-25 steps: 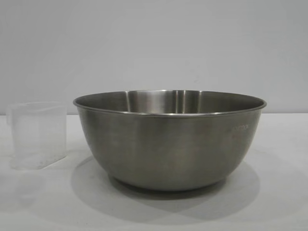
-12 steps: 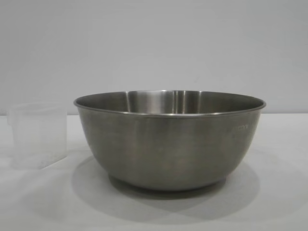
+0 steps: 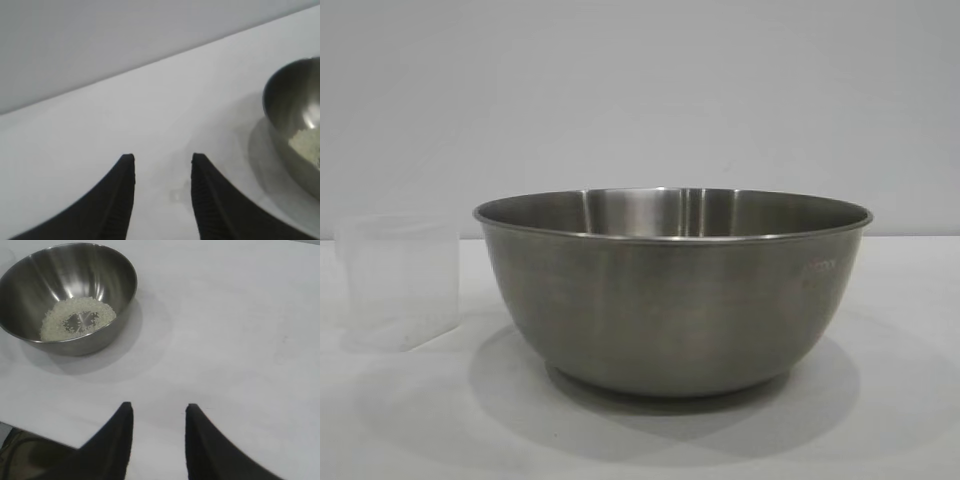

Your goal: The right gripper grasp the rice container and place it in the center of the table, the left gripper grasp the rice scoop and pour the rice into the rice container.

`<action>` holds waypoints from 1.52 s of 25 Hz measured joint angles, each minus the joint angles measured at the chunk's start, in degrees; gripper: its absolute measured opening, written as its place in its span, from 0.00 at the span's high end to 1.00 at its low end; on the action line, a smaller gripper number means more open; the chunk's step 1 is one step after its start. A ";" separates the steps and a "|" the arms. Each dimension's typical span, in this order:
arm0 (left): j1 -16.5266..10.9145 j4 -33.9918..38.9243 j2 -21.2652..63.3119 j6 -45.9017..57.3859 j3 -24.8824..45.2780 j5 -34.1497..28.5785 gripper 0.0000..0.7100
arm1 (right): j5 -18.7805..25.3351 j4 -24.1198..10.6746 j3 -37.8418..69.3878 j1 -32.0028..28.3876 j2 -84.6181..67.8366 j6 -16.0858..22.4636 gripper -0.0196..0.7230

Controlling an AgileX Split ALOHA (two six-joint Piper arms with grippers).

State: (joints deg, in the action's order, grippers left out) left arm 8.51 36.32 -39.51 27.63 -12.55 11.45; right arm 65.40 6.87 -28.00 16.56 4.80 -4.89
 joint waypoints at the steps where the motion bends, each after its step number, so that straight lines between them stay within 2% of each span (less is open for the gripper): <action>1: 0.00 4.80 1.81 4.50 -0.79 -1.50 0.70 | 0.00 0.00 0.00 0.00 0.00 0.00 0.64; 4: 0.00 20.05 8.22 18.41 -1.81 -3.13 0.70 | 0.00 0.00 0.00 0.00 0.00 0.00 0.64; 9: 0.00 48.37 15.34 40.39 -1.87 -1.82 0.70 | 0.00 0.00 0.00 0.00 0.00 0.00 0.64; 12: 0.00 57.84 15.82 48.88 -1.87 -0.03 0.70 | 0.00 0.00 0.00 0.00 0.00 0.00 0.64; 20: 0.00 63.60 16.03 53.19 -1.87 0.90 0.70 | 0.00 0.00 0.00 0.00 0.00 0.00 0.64; 28: 0.00 64.57 16.03 53.27 -1.87 1.01 0.70 | 0.00 0.00 0.00 0.00 0.00 0.00 0.64; 29: 0.00 62.47 16.03 52.57 -1.87 0.87 0.70 | 0.00 0.00 0.00 0.00 0.00 0.00 0.64; 31: 0.00 52.78 16.03 44.24 -1.87 -0.65 0.70 | 0.00 0.00 0.00 0.00 0.00 0.00 0.64; 33: 0.00 36.48 16.03 28.44 -1.87 -4.64 0.70 | 0.00 0.00 0.00 0.00 0.00 0.00 0.64; 36: 0.00 9.90 16.15 0.02 -4.11 -18.70 0.70 | 0.00 0.00 0.00 0.00 0.00 0.00 0.64; 38: 0.00 -4.80 17.48 -11.83 -7.09 -30.52 0.70 | 0.00 0.00 0.00 0.00 0.00 0.00 0.64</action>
State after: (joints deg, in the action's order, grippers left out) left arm 8.51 31.52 -22.03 15.81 -19.64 -19.07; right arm 65.40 6.87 -28.00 16.56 4.80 -4.89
